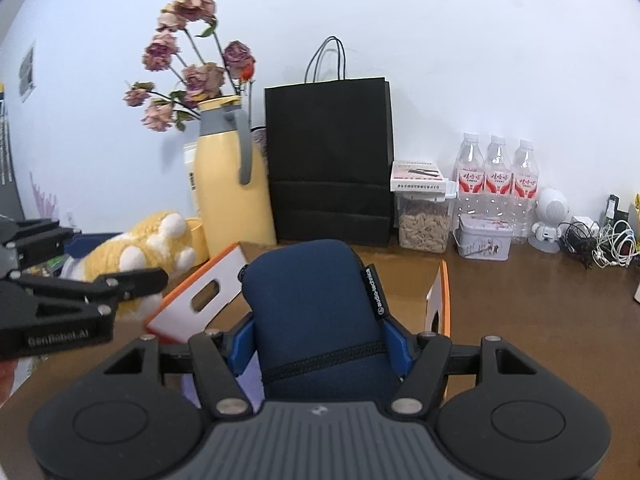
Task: Organize objects
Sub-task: 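Carry the hamster and pouch into the cardboard box and release both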
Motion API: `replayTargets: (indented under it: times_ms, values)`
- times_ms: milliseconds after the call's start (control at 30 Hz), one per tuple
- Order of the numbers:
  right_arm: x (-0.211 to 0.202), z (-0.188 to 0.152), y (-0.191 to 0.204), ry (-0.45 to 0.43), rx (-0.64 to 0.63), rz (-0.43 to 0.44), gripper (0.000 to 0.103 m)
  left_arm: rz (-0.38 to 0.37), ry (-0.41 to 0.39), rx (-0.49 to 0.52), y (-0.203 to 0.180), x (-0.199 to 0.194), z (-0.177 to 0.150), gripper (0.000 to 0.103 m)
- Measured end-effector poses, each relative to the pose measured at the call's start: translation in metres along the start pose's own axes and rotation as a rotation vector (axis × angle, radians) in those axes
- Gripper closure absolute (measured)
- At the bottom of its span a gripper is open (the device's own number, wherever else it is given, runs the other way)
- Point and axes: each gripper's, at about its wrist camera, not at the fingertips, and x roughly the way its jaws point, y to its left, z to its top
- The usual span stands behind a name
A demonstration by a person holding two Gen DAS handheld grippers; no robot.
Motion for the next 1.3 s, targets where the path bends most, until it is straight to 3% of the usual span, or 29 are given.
replayTargets:
  times_ms: [300, 500, 833, 900, 967, 1000, 1067, 1167, 1300]
  values:
    - [0.081, 0.029, -0.008, 0.066, 0.033, -0.048, 0.039, 0.032, 0.060, -0.074, 0.013, 0.081, 0.015, 0.048]
    - [0.137, 0.027, -0.017, 0.140, 0.063, -0.093, 0.039, 0.057, 0.157, -0.120, 0.014, 0.137, 0.006, 0.048]
    - [0.178, 0.006, -0.024, 0.223, 0.074, -0.122, 0.039, 0.068, 0.235, -0.141, 0.009, 0.173, -0.014, 0.047]
    - [0.177, 0.006, -0.022, 0.222, 0.054, -0.122, 0.038, 0.077, 0.230, -0.145, 0.010, 0.171, -0.014, 0.040]
    - [0.175, 0.006, -0.020, 0.227, 0.045, -0.129, 0.037, 0.115, 0.232, -0.143, 0.012, 0.170, -0.013, 0.022]
    - [0.174, 0.006, -0.021, 0.227, 0.045, -0.135, 0.036, 0.133, 0.229, -0.140, 0.013, 0.168, -0.013, 0.018]
    - [0.172, 0.005, -0.022, 0.224, 0.050, -0.139, 0.028, 0.158, 0.224, -0.157, 0.018, 0.166, -0.014, 0.002]
    - [0.164, 0.007, -0.022, 0.195, 0.044, -0.163, 0.011, 0.155, 0.206, -0.211, 0.031, 0.159, -0.016, 0.000]
    - [0.154, 0.014, -0.022, 0.164, 0.044, -0.153, 0.006, 0.147, 0.191, -0.271, 0.040, 0.150, -0.014, 0.000]
